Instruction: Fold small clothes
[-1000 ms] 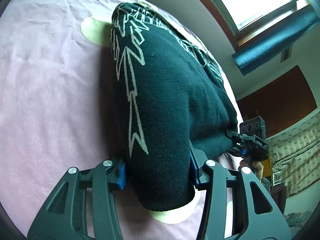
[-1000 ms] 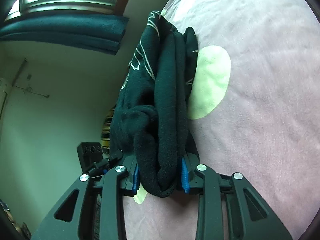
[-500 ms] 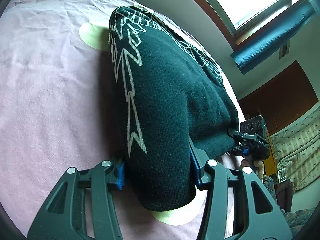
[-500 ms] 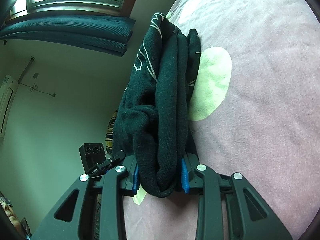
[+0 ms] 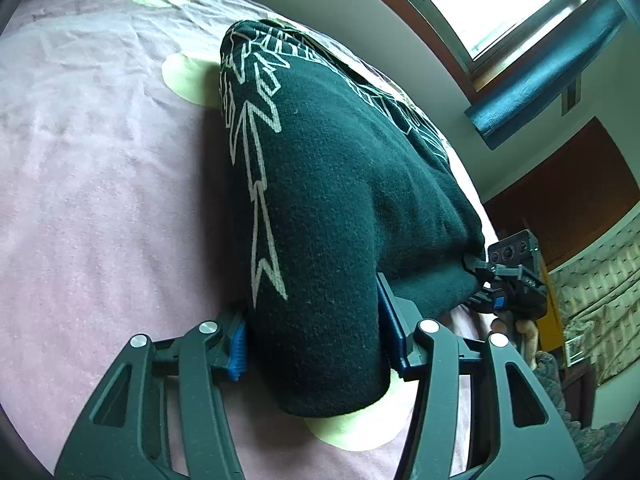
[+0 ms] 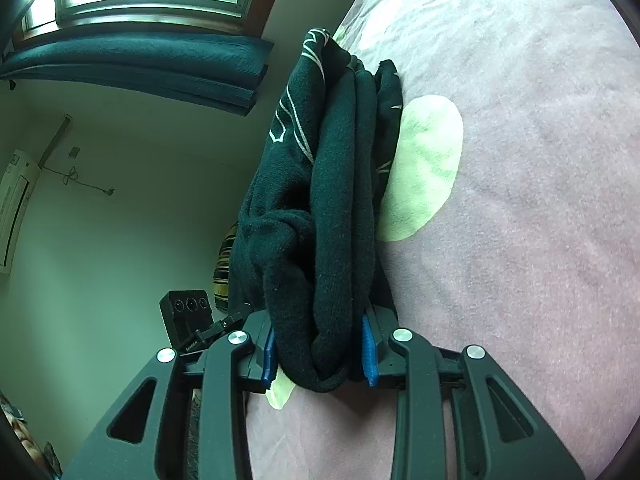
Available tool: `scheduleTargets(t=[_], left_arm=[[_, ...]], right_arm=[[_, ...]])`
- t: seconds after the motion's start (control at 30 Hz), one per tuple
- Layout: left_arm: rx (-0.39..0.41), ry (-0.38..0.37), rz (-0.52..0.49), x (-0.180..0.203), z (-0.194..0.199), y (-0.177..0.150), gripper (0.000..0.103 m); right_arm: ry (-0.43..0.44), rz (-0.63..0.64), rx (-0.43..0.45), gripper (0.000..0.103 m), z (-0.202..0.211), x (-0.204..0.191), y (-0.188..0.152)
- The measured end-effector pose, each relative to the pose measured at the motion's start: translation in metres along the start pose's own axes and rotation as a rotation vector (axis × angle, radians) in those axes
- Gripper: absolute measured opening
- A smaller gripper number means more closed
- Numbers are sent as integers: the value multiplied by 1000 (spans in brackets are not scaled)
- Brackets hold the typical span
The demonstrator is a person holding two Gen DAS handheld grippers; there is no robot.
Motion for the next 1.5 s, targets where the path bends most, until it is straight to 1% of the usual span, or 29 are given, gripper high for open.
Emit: scheduleTargets(t=[0.13,0.3,0.37,0.43,0.6,0.7,0.77,0.83,0.9,1.0,1.07,1.13,1.17,1.2,1.27,1.3,1.33,1.4,1.5], left_arm=[[17,66,-45,8,3,-4,60],[33,105,-34,8,8,-11,65],[41,115,-23,9,10,-15,66],[51,138,-19,11,13,-18,69],[76,197,-8,16,22,-30,75],[88,246,-12,23,28,-39,80],[88,301,-32,29,29,-46,81],[92,352,-51,36,31,-54,86],[108,385,-58,41,34,-61,88],[141,443,-52,49,38,-69,92],[153,474,-48,52,41,-73,94],[173,516,-51,55,44,-77,94],[185,533,-56,56,45,-79,94],[194,544,-62,57,46,-80,95],[200,559,-64,59,47,-80,97],[204,563,-64,60,47,-81,98],[208,568,-67,61,47,-81,98],[218,577,-77,64,48,-83,99],[237,596,-108,70,49,-84,99]], right_arm=[[11,-25,9,33,6,4,-3],[17,-64,20,33,15,10,-8],[8,-66,28,34,20,10,-10],[-4,-60,38,35,25,9,-13],[-35,-63,63,35,38,9,-23],[-77,-48,71,35,43,5,-31],[-115,-19,84,35,46,1,-38],[-161,7,96,35,48,-3,-45],[-205,34,102,36,49,-6,-50],[-263,70,100,42,48,-12,-53],[-316,99,105,51,45,-21,-56],[-359,135,113,72,39,-32,-59],[-386,162,113,76,37,-36,-60],[-435,203,112,80,31,-43,-64],[-523,270,109,82,24,-53,-71],[-588,321,103,82,17,-59,-76],[-630,354,99,83,13,-63,-79],[-694,397,96,83,7,-69,-85],[-731,430,114,83,2,-74,-92]])
Point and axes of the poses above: each gripper's, at about its wrist camera, not at the fingertips, and z roughly against the way its jaws point, x to its right, y to its top, the point moved 1 cm from there along -z, roughly the way its jaws point, and after that the axes turned 1 degree about x, right-handed, at the moved point
